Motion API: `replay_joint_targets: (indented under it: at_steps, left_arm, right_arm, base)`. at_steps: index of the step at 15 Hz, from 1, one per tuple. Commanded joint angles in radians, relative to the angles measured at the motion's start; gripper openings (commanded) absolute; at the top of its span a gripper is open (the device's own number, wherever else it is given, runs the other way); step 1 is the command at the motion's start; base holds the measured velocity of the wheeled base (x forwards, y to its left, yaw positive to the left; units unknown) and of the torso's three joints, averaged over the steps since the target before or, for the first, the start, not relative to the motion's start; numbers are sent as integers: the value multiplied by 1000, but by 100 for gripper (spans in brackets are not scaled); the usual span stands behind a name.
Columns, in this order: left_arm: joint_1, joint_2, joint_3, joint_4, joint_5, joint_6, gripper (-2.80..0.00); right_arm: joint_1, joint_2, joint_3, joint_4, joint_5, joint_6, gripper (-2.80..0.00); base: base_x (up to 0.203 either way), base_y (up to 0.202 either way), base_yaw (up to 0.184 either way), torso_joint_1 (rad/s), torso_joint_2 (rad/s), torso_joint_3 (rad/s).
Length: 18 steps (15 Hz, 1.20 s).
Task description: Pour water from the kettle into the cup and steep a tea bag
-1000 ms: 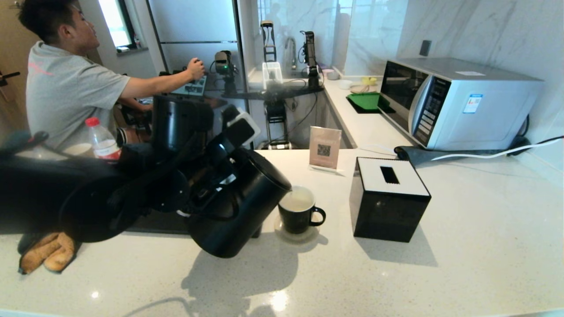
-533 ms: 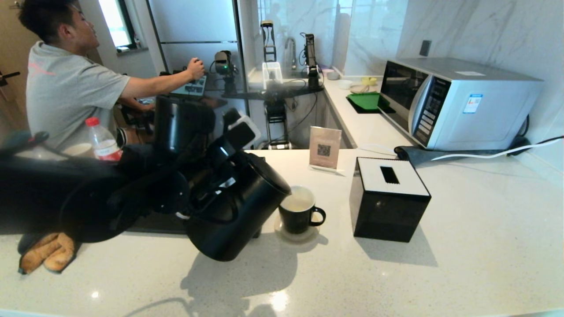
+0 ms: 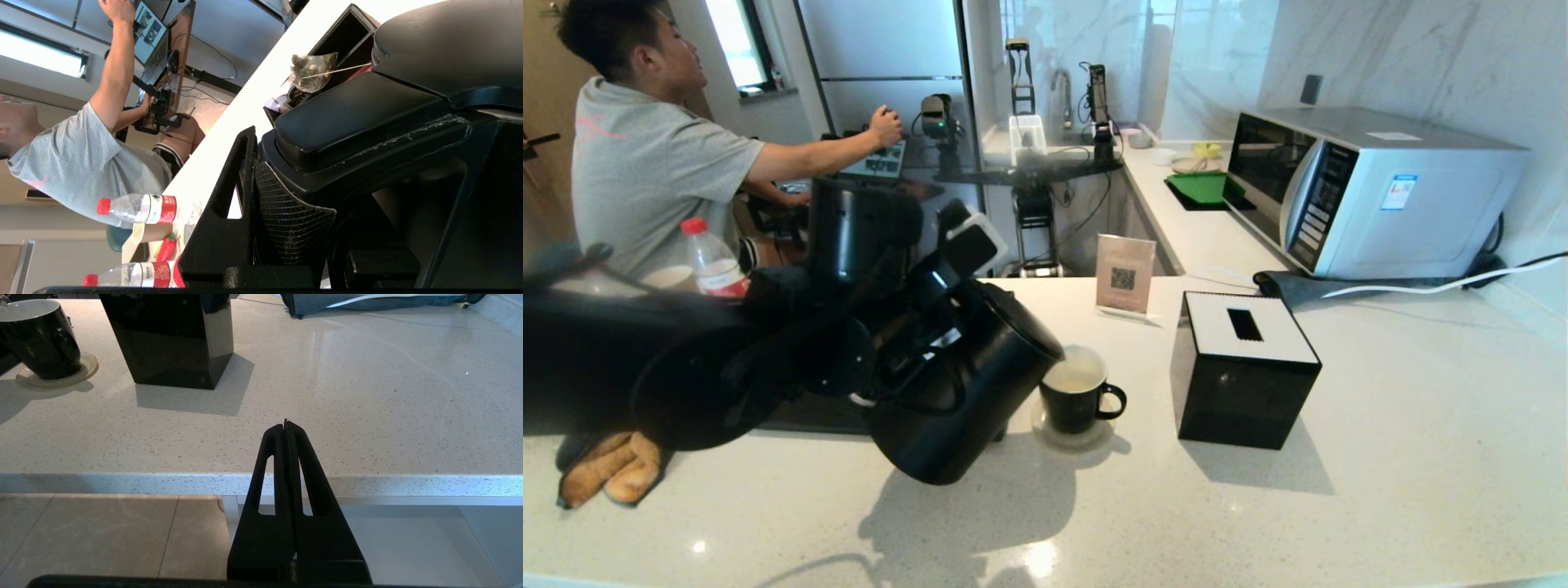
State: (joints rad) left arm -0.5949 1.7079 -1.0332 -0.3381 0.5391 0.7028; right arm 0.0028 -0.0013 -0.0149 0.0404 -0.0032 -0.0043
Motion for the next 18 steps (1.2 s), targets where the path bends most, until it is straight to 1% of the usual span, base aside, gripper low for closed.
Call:
replay_joint_targets:
  at_steps: [1,10,15,18]
  left_arm:
    - [0,1,-1,-2,4,4,-280]
    - [0,-1,1,-6,4,3,-280]
    - [3,-16,14,-12,0,-10,-280]
    - [1,-30,20,-12,-1,-57,-280]
  right_arm:
    - [0,1,0,1,0,0,-280]
    - [0,1,1,0,0,0,-280]
    - [0,1,0,1,1,0,-280]
    - [0,1,0,0,0,0,-280]
  base:
    - [0,0,0,0,0,0]
    - [0,0,0,0,0,0]
    - [0,0,0,0,0,0]
    - [0,0,0,0,0,0]
